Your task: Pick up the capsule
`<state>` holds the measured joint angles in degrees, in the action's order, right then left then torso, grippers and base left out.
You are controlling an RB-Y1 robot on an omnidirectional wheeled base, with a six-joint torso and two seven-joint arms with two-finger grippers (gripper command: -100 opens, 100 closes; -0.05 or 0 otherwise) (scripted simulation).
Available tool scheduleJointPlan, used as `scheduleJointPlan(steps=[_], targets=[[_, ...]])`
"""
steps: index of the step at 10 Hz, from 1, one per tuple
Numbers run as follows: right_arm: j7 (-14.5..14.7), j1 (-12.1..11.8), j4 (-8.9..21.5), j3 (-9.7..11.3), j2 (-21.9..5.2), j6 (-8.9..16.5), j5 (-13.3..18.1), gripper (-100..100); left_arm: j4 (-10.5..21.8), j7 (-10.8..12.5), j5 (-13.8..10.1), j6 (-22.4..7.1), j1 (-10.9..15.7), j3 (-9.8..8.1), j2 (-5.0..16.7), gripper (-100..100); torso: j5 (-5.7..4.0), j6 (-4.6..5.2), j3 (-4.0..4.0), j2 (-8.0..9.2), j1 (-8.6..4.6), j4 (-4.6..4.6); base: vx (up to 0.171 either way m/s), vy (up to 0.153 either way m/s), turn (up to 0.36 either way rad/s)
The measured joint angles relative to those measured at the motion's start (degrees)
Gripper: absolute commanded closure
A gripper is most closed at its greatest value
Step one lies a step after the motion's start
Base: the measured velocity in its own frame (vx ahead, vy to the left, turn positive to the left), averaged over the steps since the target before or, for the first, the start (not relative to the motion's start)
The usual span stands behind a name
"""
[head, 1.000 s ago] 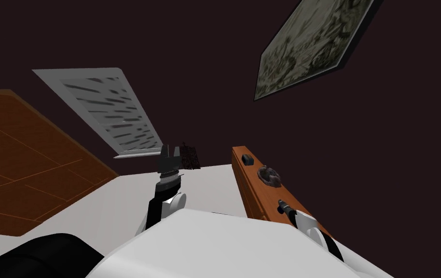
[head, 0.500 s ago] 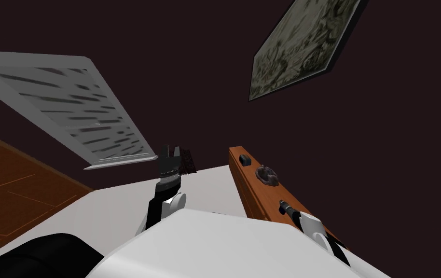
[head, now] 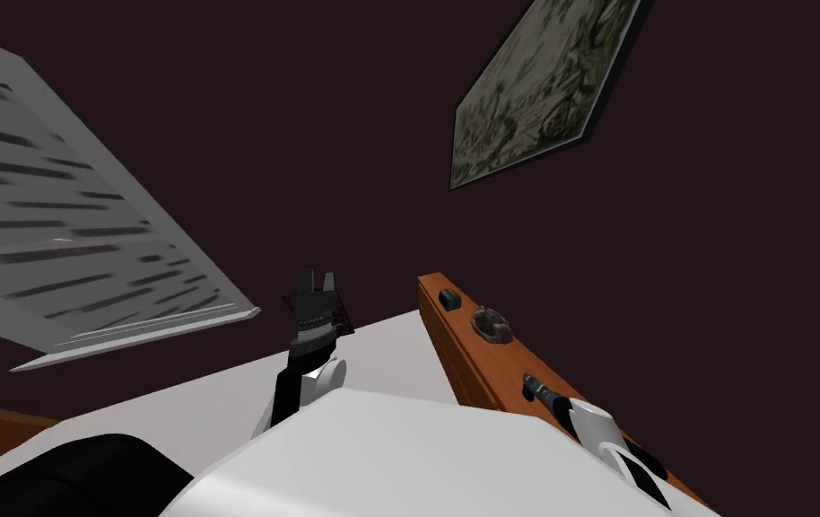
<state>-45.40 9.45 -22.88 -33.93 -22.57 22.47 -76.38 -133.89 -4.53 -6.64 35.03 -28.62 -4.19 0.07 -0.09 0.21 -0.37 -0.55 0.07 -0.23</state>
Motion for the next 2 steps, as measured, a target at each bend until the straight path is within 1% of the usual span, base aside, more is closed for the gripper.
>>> scheduleJointPlan(steps=[1,2], targets=[[-0.7,-0.8,-1.3,0.7,-0.3,1.4,0.7,100,0.0,0.0,0.0,0.0,0.0,0.00,0.0,0,0.01,-0.02,-0.02,-0.04,0.08,0.00,0.049,0.064,-0.059],[-0.8,-0.9,-1.4,0.8,-0.4,1.8,0.8,0,0.0,0.0,0.0,0.0,0.0,0.00,0.0,0,-0.03,-0.10,0.06,0.10,-0.12,0.04,0.008,0.013,0.011]])
